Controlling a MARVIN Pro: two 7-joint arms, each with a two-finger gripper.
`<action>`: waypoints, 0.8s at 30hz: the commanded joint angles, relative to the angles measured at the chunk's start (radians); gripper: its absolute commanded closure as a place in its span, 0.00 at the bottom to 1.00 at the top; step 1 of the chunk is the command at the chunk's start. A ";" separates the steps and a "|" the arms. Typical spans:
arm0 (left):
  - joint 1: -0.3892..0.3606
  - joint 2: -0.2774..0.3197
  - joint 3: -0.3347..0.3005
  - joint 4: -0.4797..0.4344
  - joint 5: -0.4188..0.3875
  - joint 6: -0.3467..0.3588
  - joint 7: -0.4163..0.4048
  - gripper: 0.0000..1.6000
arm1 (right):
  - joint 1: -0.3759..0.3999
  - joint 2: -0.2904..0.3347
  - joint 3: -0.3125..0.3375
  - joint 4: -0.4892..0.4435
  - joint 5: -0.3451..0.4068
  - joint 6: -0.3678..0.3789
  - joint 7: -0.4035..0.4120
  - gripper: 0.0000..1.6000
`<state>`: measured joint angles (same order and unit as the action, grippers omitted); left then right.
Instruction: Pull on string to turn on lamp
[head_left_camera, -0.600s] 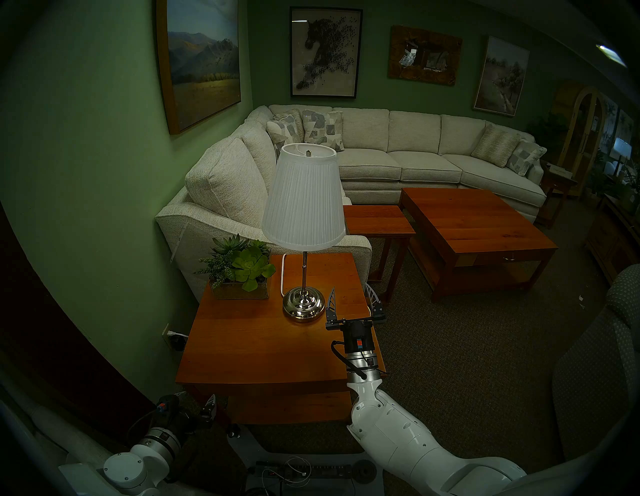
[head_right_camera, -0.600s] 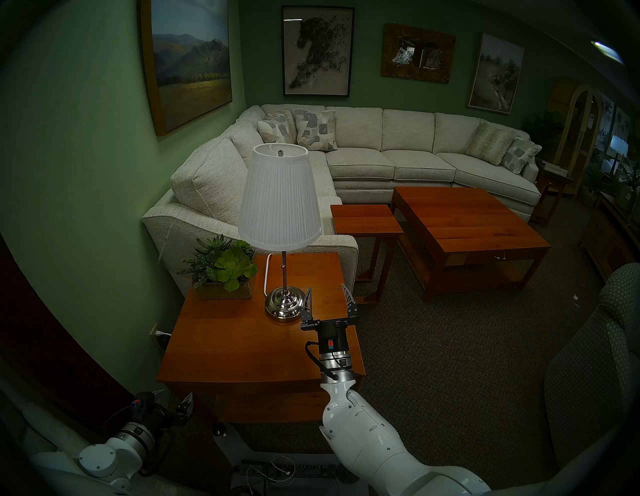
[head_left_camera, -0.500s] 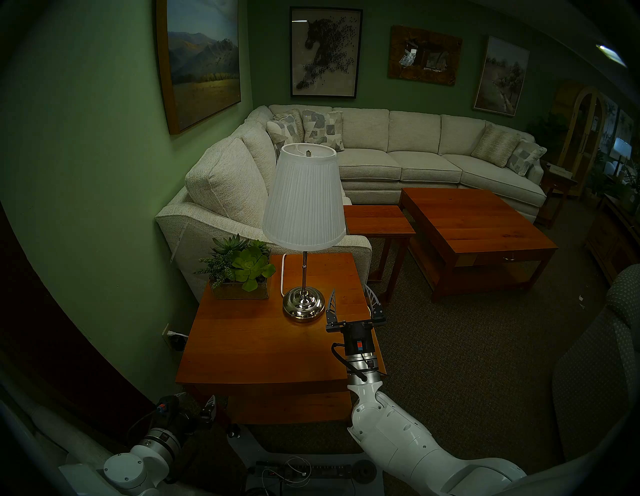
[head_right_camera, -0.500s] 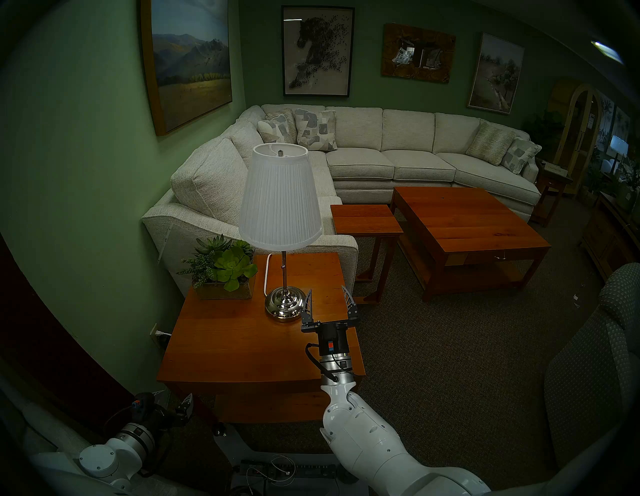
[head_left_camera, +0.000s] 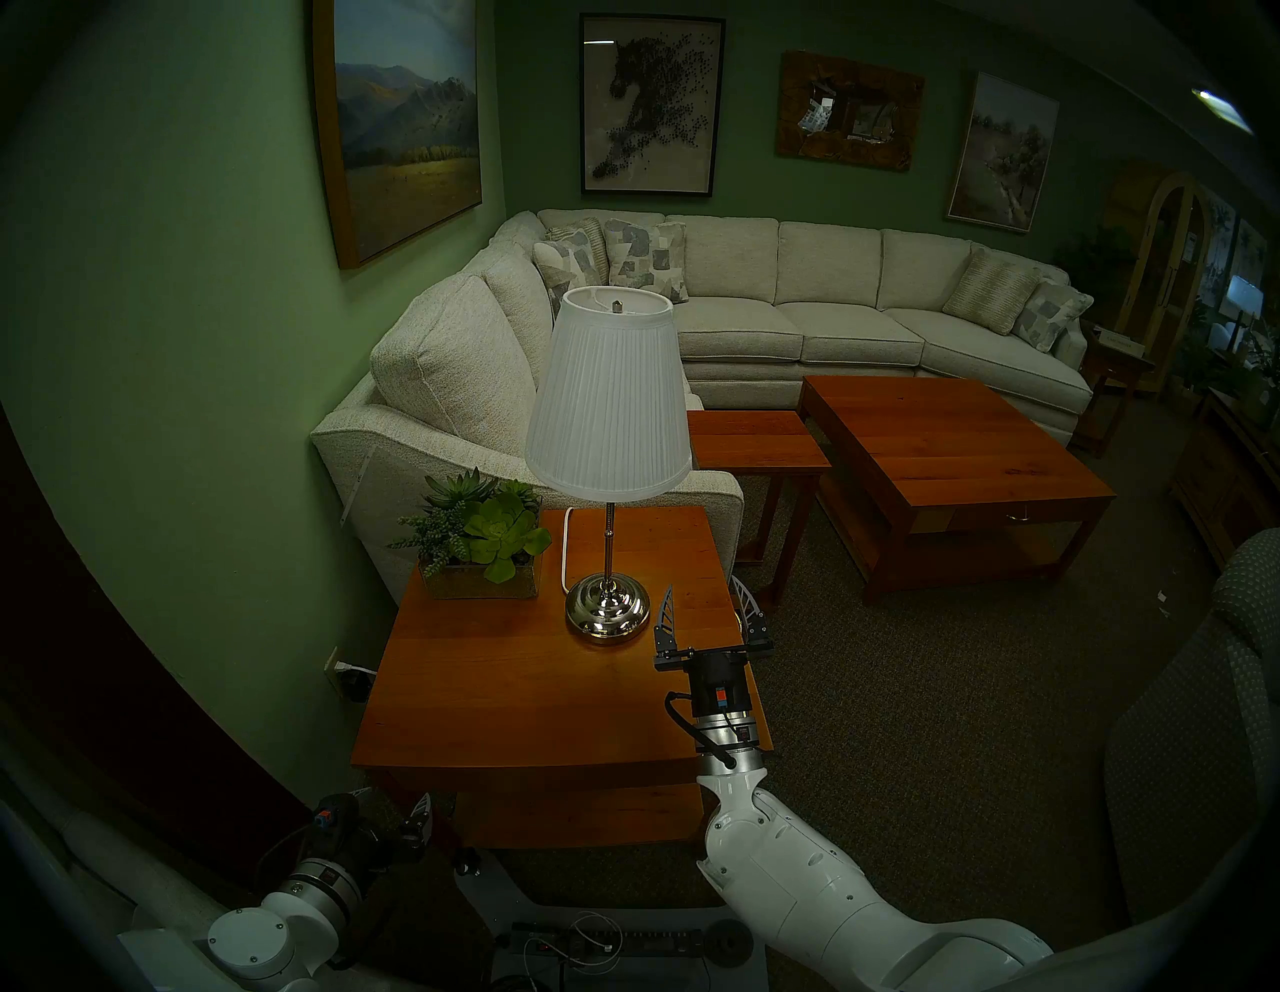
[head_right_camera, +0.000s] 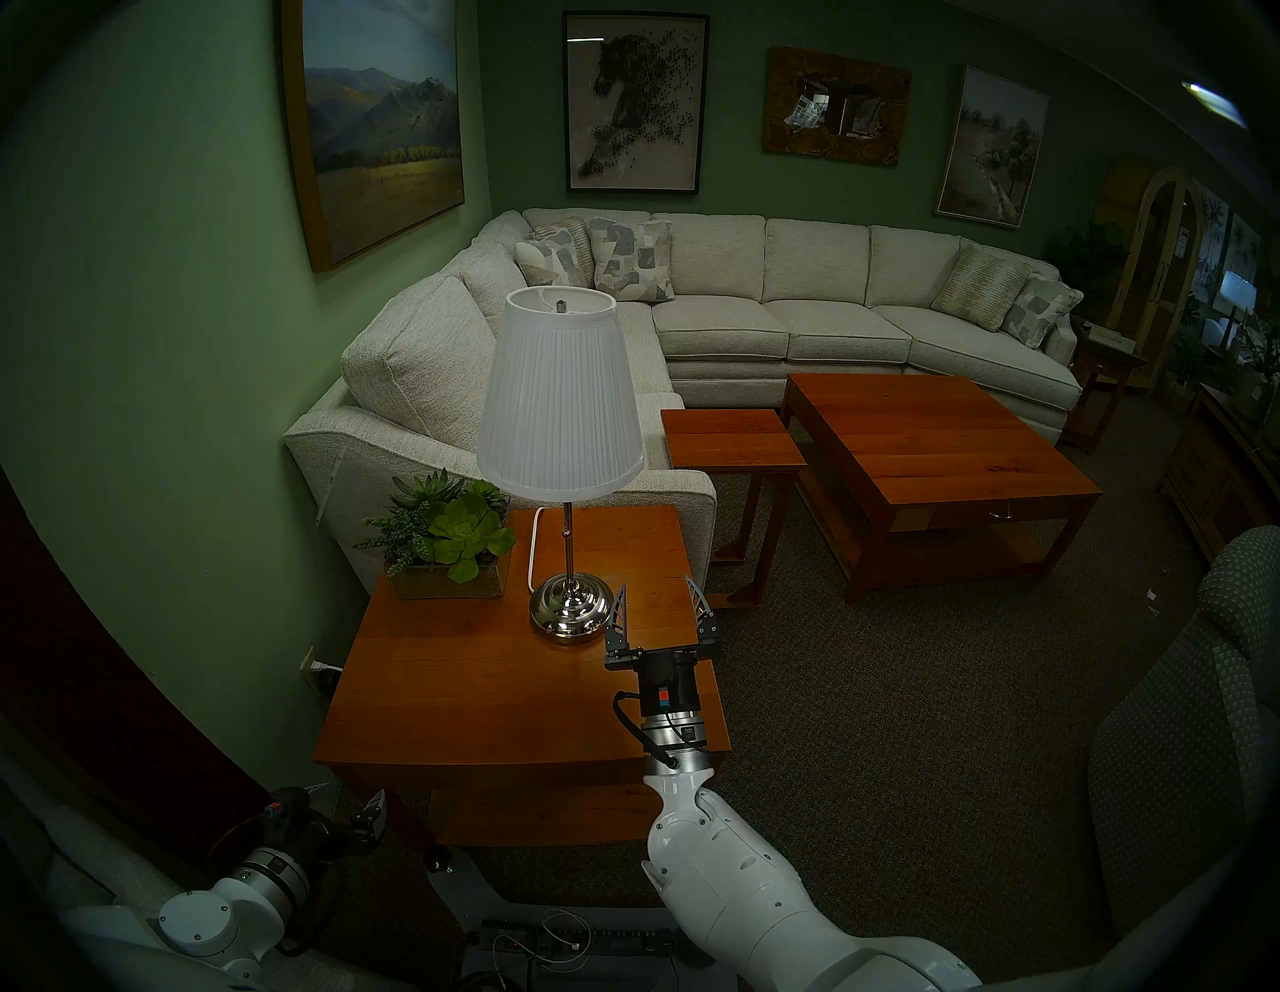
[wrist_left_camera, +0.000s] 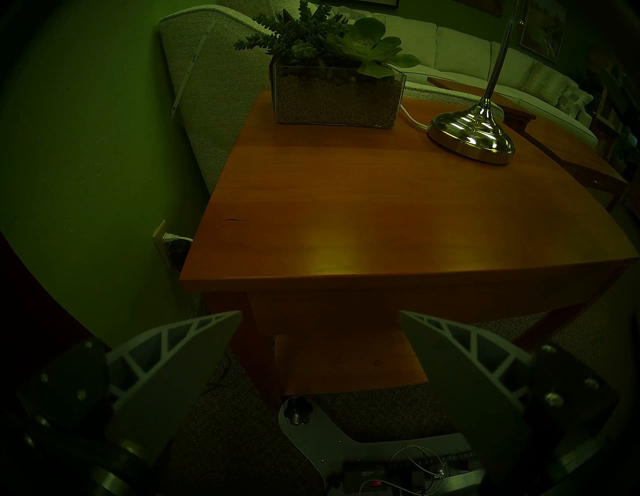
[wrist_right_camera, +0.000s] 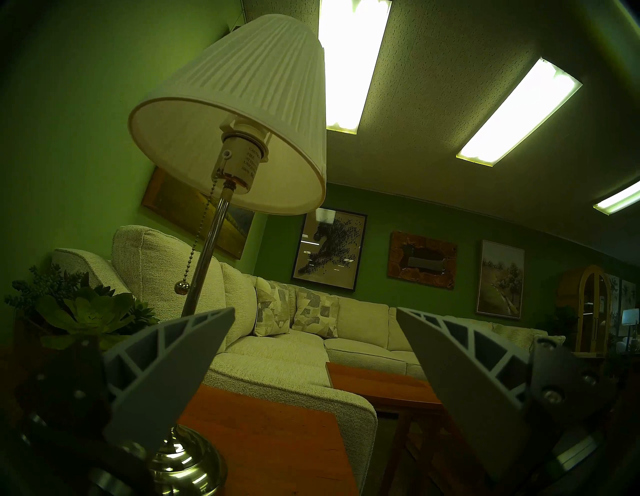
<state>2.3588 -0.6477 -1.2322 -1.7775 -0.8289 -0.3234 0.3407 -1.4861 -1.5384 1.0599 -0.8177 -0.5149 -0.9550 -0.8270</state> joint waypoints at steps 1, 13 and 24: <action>-0.002 0.002 -0.007 -0.010 -0.001 -0.006 0.001 0.00 | 0.016 -0.003 -0.002 -0.023 -0.005 -0.004 0.002 0.00; -0.002 0.002 -0.007 -0.010 -0.001 -0.006 0.001 0.00 | 0.016 -0.004 0.000 -0.023 -0.006 -0.004 0.003 0.00; -0.089 0.016 -0.023 -0.111 0.083 0.013 0.037 0.00 | 0.018 -0.007 0.003 -0.016 -0.007 -0.005 0.002 0.00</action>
<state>2.3293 -0.6473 -1.2140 -1.7953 -0.7830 -0.3010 0.3559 -1.4869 -1.5414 1.0642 -0.8146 -0.5166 -0.9551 -0.8258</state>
